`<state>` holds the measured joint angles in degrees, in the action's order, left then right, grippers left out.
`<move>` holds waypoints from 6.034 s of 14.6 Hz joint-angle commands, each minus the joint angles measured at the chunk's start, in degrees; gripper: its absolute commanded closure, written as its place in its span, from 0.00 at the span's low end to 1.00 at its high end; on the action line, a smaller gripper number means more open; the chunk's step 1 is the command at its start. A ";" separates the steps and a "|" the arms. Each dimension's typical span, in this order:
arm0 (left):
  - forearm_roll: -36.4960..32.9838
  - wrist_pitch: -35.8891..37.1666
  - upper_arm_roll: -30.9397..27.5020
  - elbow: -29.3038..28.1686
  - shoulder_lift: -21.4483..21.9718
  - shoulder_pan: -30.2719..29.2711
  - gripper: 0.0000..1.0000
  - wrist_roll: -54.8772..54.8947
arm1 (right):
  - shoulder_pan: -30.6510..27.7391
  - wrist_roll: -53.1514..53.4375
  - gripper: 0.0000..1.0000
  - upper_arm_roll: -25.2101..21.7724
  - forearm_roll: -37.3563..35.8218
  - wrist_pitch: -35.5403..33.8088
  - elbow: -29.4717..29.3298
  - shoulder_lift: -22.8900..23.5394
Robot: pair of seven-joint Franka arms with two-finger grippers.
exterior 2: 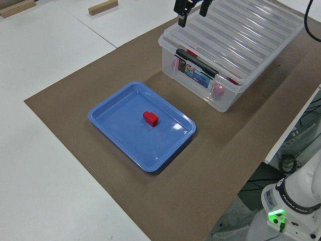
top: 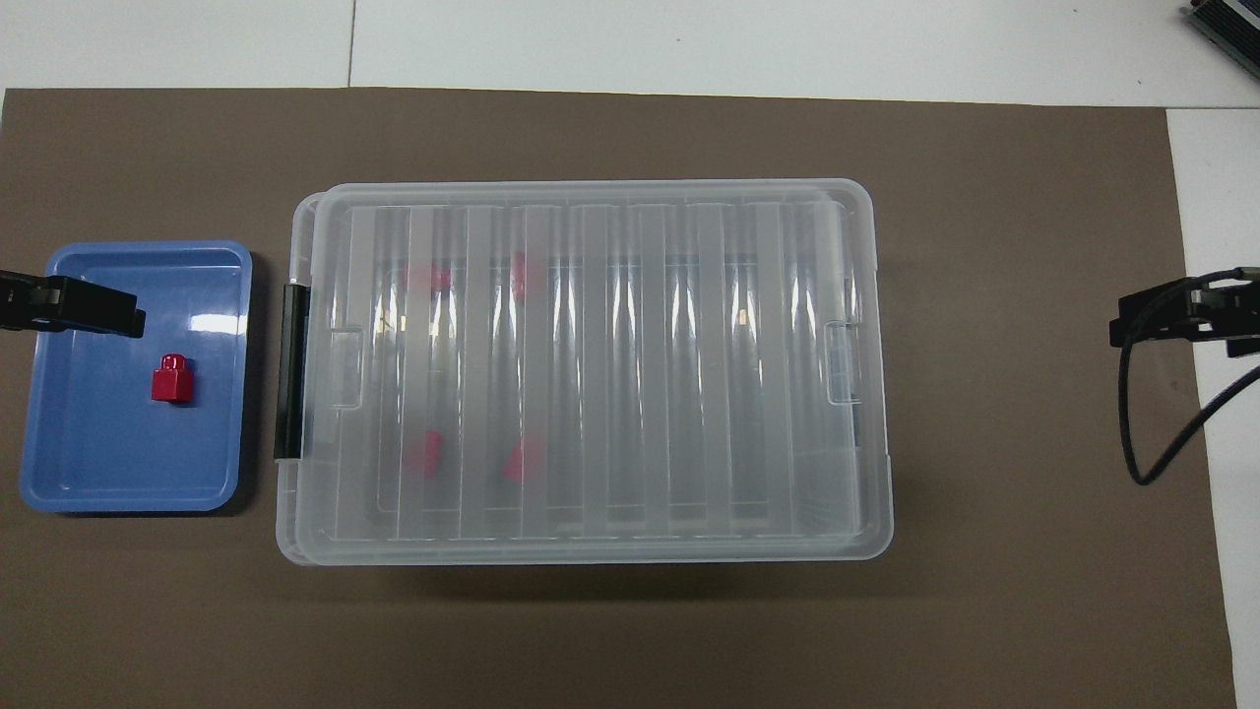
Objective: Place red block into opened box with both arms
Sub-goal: 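Reach the right gripper to the lid edge while the left gripper nears the block, then grasp the red block with the left gripper while the right gripper holds the lid, then slide the lid with the right gripper while the left gripper lifts the block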
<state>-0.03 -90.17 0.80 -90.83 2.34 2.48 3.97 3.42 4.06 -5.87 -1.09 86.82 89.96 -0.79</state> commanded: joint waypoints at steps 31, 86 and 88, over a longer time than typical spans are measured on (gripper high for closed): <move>0.12 -27.15 -0.45 -25.87 5.84 -12.59 0.00 8.60 | 12.76 -0.54 0.00 0.77 3.11 34.38 25.88 1.94; 0.12 -59.51 -0.45 -41.27 -10.34 -14.08 1.00 9.48 | -0.78 -7.75 0.00 0.15 -8.14 26.82 23.86 1.23; 0.12 -59.25 -0.45 -40.66 -10.43 -14.08 1.00 9.57 | -1.57 -9.06 0.00 0.15 -8.31 26.82 23.77 1.23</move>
<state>-0.05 -149.68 1.02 -132.98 -7.26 -12.35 12.56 3.56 -2.18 -5.91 -8.06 114.86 114.01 0.65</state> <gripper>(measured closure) 0.656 0.000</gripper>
